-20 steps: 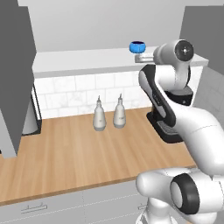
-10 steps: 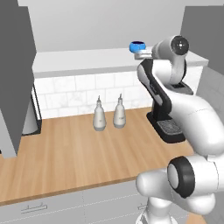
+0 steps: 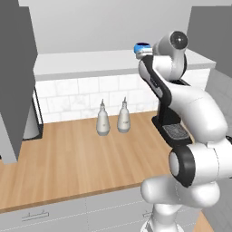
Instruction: Gather all objects into one cabinet and sort the glasses and bowls to opposite sides.
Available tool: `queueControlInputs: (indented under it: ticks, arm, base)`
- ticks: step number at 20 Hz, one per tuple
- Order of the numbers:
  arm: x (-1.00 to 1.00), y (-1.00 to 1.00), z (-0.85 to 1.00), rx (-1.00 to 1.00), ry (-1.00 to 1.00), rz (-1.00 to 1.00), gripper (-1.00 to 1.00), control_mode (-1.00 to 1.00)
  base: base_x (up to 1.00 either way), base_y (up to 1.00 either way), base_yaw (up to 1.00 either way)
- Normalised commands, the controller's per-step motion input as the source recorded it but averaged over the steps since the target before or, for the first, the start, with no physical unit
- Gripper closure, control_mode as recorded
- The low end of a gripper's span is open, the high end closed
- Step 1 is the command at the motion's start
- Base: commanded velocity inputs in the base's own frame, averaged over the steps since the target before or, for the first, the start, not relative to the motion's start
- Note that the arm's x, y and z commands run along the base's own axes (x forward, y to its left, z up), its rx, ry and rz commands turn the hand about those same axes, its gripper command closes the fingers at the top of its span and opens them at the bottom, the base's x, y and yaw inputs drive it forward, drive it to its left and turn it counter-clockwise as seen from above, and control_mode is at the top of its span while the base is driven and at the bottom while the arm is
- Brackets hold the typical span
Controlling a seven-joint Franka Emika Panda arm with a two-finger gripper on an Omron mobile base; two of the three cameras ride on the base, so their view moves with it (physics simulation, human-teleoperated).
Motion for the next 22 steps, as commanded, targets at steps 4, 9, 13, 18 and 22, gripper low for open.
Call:
queueControlInputs:
  ticks: [4, 9, 13, 18, 22]
  arm:
    - [0.46, 0.0, 0.0, 0.0, 0.06, 0.0, -1.0, -1.0]
    - [0.44, 0.0, 0.0, 0.0, 0.03, 0.0, -1.0, -1.0]
    - [0.29, 0.0, -0.15, 0.0, 0.0, 0.0, -1.0, -1.0]
    - [0.28, 0.0, -0.23, 0.0, 0.0, 0.0, -1.0, -1.0]
    - [0.34, 0.0, -0.08, 0.0, 0.0, 0.0, -1.0, -1.0]
  base:
    - [0.0, 0.0, 0.0]
    - [0.0, 0.0, 0.0]
    - [0.0, 0.0, 0.0]
    - [0.0, 0.0, 0.0]
    - [0.0, 0.0, 0.0]
